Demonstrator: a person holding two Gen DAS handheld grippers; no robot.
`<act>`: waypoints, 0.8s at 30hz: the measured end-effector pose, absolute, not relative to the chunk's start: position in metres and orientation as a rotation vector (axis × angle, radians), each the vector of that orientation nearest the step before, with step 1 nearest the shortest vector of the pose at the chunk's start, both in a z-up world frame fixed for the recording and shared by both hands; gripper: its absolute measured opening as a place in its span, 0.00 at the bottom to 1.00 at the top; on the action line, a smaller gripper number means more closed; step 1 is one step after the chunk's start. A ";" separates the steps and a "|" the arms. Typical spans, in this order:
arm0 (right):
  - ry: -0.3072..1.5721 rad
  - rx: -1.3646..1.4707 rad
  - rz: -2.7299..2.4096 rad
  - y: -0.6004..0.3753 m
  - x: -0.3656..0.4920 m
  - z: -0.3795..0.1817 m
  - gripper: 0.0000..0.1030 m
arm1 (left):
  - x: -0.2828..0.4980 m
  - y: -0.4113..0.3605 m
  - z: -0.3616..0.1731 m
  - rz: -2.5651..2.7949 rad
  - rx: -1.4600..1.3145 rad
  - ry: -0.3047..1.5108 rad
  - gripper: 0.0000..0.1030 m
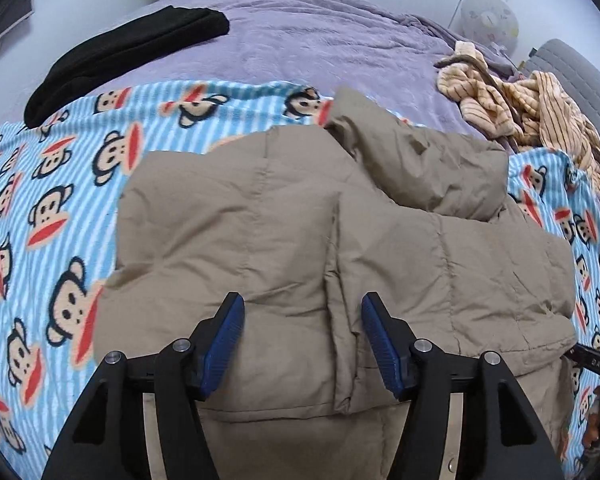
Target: Fold large clothes
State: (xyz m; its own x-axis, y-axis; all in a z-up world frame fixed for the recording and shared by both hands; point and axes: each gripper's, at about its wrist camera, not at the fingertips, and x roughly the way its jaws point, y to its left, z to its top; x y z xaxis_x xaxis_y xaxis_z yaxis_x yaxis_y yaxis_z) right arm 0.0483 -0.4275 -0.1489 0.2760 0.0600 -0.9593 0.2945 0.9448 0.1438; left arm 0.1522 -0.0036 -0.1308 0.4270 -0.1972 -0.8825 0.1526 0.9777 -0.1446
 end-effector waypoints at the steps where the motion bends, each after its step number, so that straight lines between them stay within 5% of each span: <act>1: 1.293 0.357 -0.160 -0.429 0.043 -0.144 0.23 | 0.153 0.000 -0.128 -0.217 -0.050 1.102 0.61; 3: 1.288 0.415 -0.146 -0.427 0.027 -0.134 0.43 | 0.153 0.004 -0.121 -0.237 -0.052 1.089 0.60; 4: 1.272 0.416 -0.143 -0.424 0.019 -0.126 0.45 | 0.154 0.002 -0.118 -0.254 -0.049 1.083 0.58; 6: 1.218 0.361 -0.138 -0.415 0.003 -0.107 0.45 | 0.154 -0.005 -0.114 -0.310 -0.025 1.093 0.35; 8: 1.162 0.288 -0.169 -0.410 -0.010 -0.090 0.42 | 0.155 -0.015 -0.111 -0.362 -0.014 1.092 0.35; 11: 1.097 0.269 -0.222 -0.423 -0.003 -0.073 0.24 | 0.157 -0.041 -0.107 -0.418 0.018 1.066 0.35; 17: 1.066 0.317 -0.056 -0.424 0.064 -0.075 0.24 | 0.171 -0.067 -0.144 -0.341 0.116 1.078 0.35; 24: 1.174 0.282 -0.129 -0.441 0.085 -0.156 0.25 | 0.164 -0.065 -0.176 -0.371 0.125 1.071 0.35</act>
